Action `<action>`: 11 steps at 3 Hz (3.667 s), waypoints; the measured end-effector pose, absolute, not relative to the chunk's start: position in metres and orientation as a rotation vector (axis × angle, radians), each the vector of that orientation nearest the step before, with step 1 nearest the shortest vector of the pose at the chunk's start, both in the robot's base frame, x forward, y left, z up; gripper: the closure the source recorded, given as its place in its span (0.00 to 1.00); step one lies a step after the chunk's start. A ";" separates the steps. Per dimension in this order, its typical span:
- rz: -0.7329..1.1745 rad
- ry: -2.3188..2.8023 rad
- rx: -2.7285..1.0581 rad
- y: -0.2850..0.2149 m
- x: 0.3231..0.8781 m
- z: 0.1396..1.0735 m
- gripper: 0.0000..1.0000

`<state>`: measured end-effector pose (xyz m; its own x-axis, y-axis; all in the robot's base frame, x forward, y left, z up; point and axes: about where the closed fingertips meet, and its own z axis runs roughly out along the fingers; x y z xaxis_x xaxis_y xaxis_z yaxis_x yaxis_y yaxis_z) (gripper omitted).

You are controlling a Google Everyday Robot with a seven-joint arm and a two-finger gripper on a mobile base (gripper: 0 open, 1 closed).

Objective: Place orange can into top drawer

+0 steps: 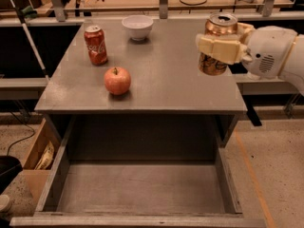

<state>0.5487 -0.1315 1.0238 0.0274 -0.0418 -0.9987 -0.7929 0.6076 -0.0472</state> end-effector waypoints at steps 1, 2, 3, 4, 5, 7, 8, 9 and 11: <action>0.758 1.448 -0.787 -0.106 0.509 0.983 1.00; 0.849 1.479 -0.848 -0.083 0.481 0.933 1.00; 0.955 1.501 -0.922 -0.069 0.455 0.887 1.00; 0.955 1.501 -0.922 -0.069 0.455 0.887 1.00; 0.942 1.508 -0.935 -0.059 0.453 0.856 1.00; 0.934 1.475 -1.059 -0.044 0.439 0.764 1.00; 0.952 1.450 -1.131 -0.033 0.444 0.739 1.00; 0.971 1.435 -1.181 -0.022 0.447 0.720 1.00; 0.987 1.472 -1.264 -0.014 0.450 0.687 1.00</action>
Offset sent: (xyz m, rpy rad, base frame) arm -0.1071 0.0723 -0.1593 -0.0052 0.1837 0.2744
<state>0.4496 -0.0137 0.6870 -0.0404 -0.2438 -0.9690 -0.9890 0.1478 0.0041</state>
